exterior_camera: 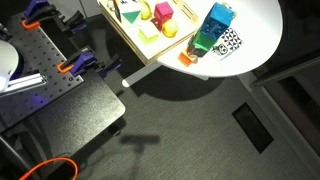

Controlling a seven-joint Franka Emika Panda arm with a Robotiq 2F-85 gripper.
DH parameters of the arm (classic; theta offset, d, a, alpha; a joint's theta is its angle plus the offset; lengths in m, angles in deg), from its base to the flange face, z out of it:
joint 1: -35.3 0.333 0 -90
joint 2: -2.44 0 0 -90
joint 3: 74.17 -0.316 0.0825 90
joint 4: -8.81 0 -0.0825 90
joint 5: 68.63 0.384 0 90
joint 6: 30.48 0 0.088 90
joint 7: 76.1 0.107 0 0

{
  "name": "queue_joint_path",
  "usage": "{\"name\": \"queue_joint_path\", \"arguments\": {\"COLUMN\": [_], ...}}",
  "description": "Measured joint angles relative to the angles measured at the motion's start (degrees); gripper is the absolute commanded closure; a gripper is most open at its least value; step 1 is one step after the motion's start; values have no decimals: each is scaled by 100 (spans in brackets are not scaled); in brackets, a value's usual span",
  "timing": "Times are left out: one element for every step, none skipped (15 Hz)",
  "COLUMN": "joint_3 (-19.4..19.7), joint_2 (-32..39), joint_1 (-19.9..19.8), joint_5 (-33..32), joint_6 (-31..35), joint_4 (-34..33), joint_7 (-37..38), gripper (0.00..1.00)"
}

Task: Pick up the pink block and put it in the tray

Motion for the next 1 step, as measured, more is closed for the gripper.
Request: {"name": "queue_joint_path", "arguments": {"joint_3": [0], "joint_2": [0], "joint_1": [0], "joint_5": [-41], "joint_6": [0], "joint_4": [-5], "joint_7": [0], "gripper": [0]}}
